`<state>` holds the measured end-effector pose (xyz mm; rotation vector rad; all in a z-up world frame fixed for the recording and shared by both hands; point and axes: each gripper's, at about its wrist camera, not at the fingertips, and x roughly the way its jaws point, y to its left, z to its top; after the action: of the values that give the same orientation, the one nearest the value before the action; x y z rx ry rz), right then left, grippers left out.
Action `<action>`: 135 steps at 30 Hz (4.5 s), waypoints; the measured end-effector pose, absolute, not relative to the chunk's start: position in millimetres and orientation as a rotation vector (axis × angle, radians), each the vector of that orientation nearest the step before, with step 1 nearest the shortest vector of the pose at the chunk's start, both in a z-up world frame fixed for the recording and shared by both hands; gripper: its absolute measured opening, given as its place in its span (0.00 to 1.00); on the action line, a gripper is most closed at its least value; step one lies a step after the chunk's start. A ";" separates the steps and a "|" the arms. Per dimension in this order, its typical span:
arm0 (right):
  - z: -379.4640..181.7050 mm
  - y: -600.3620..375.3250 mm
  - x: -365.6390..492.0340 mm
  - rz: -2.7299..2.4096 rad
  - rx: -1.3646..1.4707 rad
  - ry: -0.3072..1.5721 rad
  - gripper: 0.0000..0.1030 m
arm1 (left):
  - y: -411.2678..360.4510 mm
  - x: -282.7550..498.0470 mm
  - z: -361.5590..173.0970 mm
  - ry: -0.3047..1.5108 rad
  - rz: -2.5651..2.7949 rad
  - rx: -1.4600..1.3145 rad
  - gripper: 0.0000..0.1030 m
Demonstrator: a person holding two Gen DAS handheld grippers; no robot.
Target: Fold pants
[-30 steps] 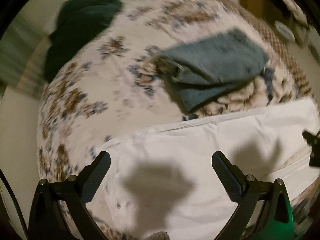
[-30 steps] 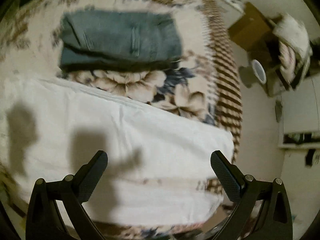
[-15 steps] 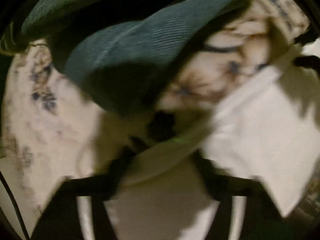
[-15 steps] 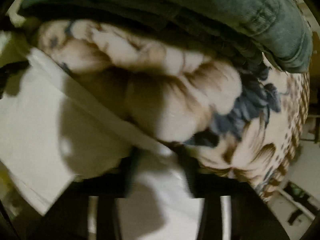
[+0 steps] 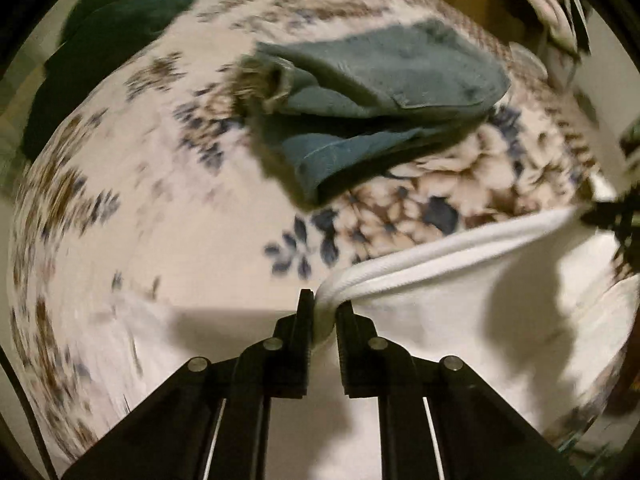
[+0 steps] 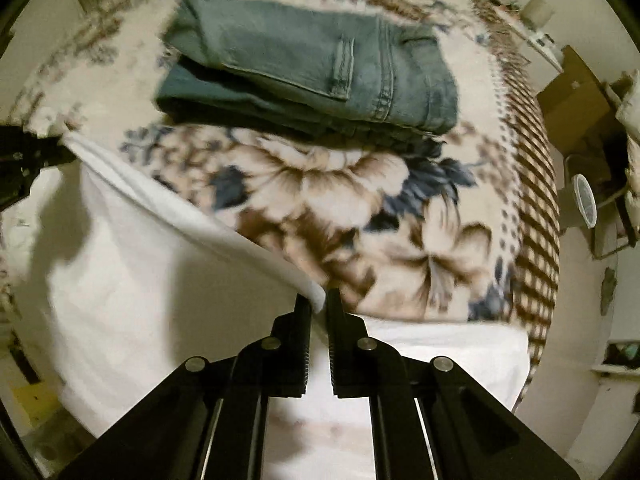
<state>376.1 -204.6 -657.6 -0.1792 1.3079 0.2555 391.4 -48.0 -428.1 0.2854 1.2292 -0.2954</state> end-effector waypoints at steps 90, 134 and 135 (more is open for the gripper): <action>-698.4 -500.0 -22.7 -0.607 1.247 1.099 0.01 | -88.8 174.7 -561.6 1.486 0.081 0.210 0.93; -655.3 -31.1 265.7 0.713 0.291 1.781 0.64 | 154.8 209.1 -554.4 1.411 0.419 0.004 0.93; -665.5 -24.3 276.0 0.717 0.266 1.799 0.35 | 160.6 211.1 -558.6 1.416 0.415 -0.007 0.93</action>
<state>276.0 -24.3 -665.5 0.2662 1.7986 0.7169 211.1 160.6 -558.6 -0.0075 1.4164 0.4148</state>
